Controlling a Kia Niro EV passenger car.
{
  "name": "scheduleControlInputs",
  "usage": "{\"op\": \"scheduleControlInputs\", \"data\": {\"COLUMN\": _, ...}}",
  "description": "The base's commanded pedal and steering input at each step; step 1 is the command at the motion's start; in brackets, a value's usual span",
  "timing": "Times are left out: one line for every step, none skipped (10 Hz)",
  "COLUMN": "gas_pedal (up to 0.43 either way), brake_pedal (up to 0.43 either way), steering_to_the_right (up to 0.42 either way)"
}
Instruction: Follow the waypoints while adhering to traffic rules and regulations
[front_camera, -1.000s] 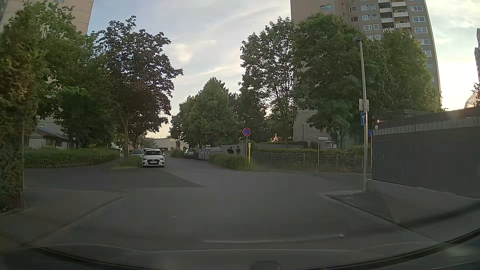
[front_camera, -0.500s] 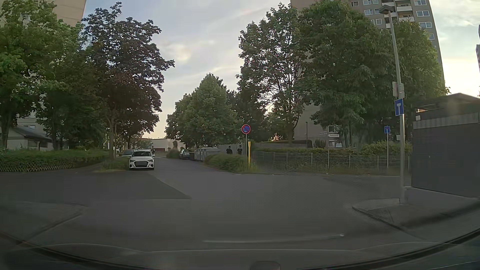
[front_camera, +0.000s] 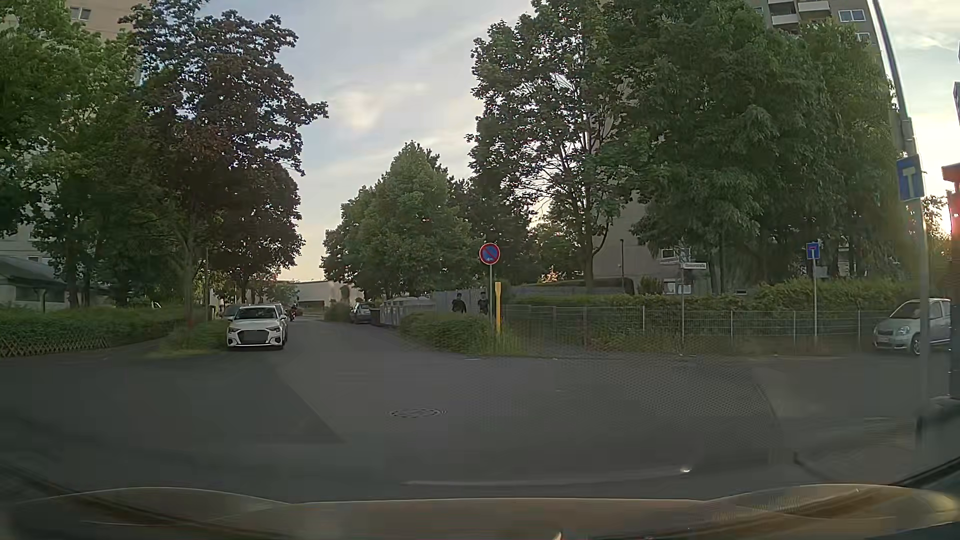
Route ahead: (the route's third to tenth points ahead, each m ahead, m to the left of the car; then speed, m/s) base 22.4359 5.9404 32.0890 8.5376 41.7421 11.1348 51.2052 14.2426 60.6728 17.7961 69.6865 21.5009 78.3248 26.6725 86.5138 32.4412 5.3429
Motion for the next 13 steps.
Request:
{"op": "scheduleControlInputs", "data": {"gas_pedal": 0.059, "brake_pedal": 0.0, "steering_to_the_right": -0.022}}
{"op": "scheduleControlInputs", "data": {"gas_pedal": 0.098, "brake_pedal": 0.0, "steering_to_the_right": -0.036}}
{"op": "scheduleControlInputs", "data": {"gas_pedal": 0.11, "brake_pedal": 0.0, "steering_to_the_right": -0.047}}
{"op": "scheduleControlInputs", "data": {"gas_pedal": 0.11, "brake_pedal": 0.0, "steering_to_the_right": -0.058}}
{"op": "scheduleControlInputs", "data": {"gas_pedal": 0.11, "brake_pedal": 0.0, "steering_to_the_right": -0.071}}
{"op": "scheduleControlInputs", "data": {"gas_pedal": 0.11, "brake_pedal": 0.0, "steering_to_the_right": -0.08}}
{"op": "scheduleControlInputs", "data": {"gas_pedal": 0.11, "brake_pedal": 0.0, "steering_to_the_right": -0.084}}
{"op": "scheduleControlInputs", "data": {"gas_pedal": 0.11, "brake_pedal": 0.0, "steering_to_the_right": -0.084}}
{"op": "scheduleControlInputs", "data": {"gas_pedal": 0.11, "brake_pedal": 0.0, "steering_to_the_right": -0.083}}
{"op": "scheduleControlInputs", "data": {"gas_pedal": 0.11, "brake_pedal": 0.0, "steering_to_the_right": -0.083}}
{"op": "scheduleControlInputs", "data": {"gas_pedal": 0.11, "brake_pedal": 0.0, "steering_to_the_right": -0.083}}
{"op": "scheduleControlInputs", "data": {"gas_pedal": 0.11, "brake_pedal": 0.0, "steering_to_the_right": -0.082}}
{"op": "scheduleControlInputs", "data": {"gas_pedal": 0.11, "brake_pedal": 0.0, "steering_to_the_right": -0.08}}
